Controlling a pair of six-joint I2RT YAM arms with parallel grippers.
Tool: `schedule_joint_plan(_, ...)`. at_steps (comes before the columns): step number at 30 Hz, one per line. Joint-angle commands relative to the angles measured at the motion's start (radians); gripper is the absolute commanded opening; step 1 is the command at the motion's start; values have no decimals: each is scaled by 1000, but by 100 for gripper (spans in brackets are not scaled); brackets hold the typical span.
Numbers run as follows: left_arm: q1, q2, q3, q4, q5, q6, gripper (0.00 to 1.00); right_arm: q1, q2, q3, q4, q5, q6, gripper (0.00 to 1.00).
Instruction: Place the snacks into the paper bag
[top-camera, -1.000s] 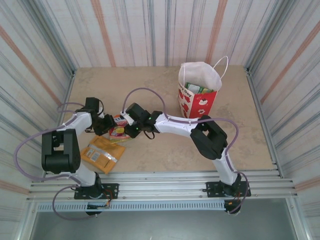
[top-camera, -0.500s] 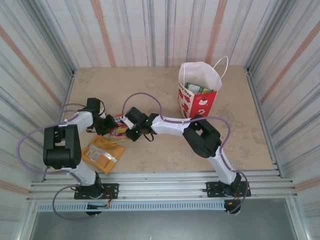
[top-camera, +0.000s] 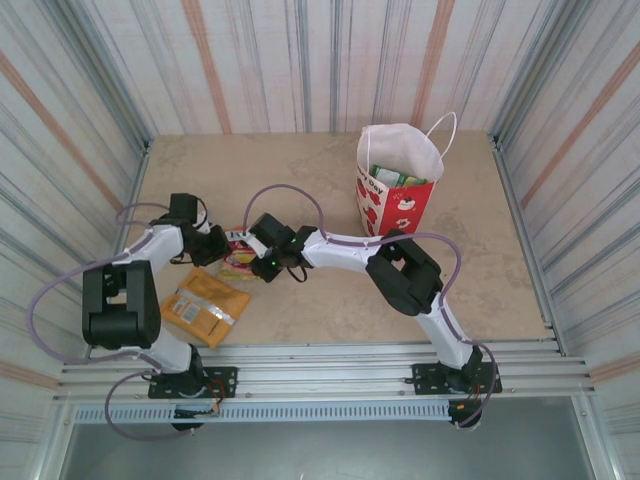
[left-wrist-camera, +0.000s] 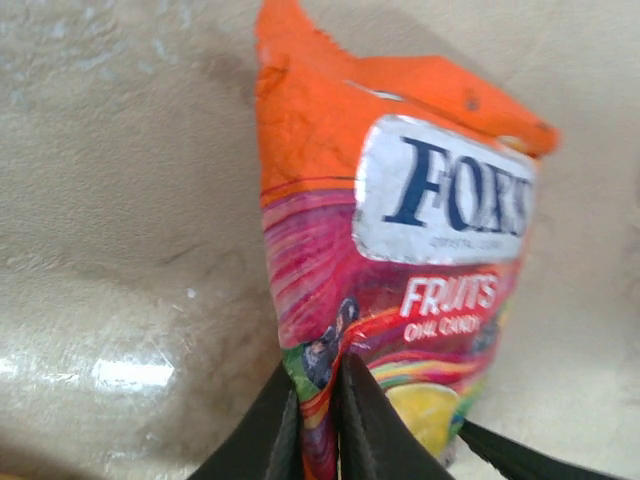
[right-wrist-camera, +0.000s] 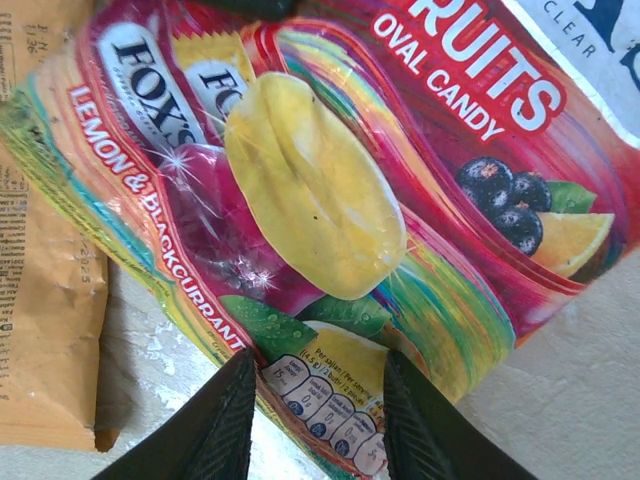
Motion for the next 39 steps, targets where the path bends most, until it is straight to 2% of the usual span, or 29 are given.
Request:
schedule_joint_plan(1,-17,-91,6,-28,-17,24,9,4,-100,12,-13,44,-11,40)
schedule_joint_plan(5,-35,-158,20,-27,-15,32,0,-7,-199,-37,19,68,-2,42)
schedule_joint_plan(12,-70,-245,71,9,67,80,0,-57,-422,-216,136,92,45,48)
schedule_joint_plan(19,-165,-328,120,132,176,157,0,-114,-641,-378,205,107,40,56)
schedule_joint_plan(24,-208,-405,108,316,271,146,0,-168,-769,-452,235,67,43,61)
schedule_joint_plan(27,-228,-444,107,415,308,144,0,-204,-847,-508,290,24,48,64)
schedule_joint_plan(30,-239,-455,118,502,356,107,0,-270,-910,-570,371,-79,86,66)
schedule_joint_plan(34,-263,-445,121,640,445,50,0,-341,-942,-583,391,-198,100,68)
schedule_joint_plan(39,-312,-427,128,760,499,6,0,-401,-958,-583,442,-309,127,69)
